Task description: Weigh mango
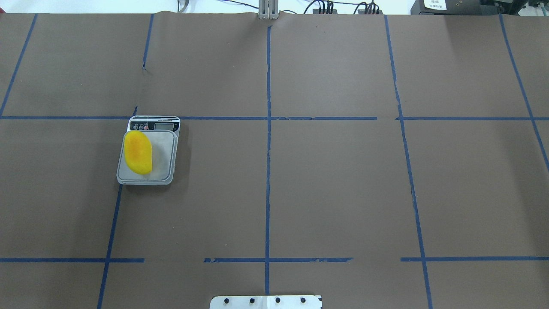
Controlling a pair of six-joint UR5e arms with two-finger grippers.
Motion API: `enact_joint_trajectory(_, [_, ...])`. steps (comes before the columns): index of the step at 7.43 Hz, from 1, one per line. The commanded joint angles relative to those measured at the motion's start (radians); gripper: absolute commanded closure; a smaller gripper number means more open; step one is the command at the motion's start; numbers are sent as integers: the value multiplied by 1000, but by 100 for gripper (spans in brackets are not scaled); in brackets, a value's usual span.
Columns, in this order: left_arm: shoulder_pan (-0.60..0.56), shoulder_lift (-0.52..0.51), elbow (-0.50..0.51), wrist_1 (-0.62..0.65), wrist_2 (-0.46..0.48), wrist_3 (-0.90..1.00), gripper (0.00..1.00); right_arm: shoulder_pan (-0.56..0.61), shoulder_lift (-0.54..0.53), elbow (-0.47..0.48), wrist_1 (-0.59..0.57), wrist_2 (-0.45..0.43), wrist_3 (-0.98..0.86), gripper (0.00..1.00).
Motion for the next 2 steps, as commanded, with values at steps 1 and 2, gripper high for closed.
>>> enact_joint_trajectory(1, [0,0,3,-3,0,0,0,0,0,0,0,0,0,0])
enact_joint_trajectory(2, [-1,-5,1,-2,0,1,0,0,1,0,0,0,0,0])
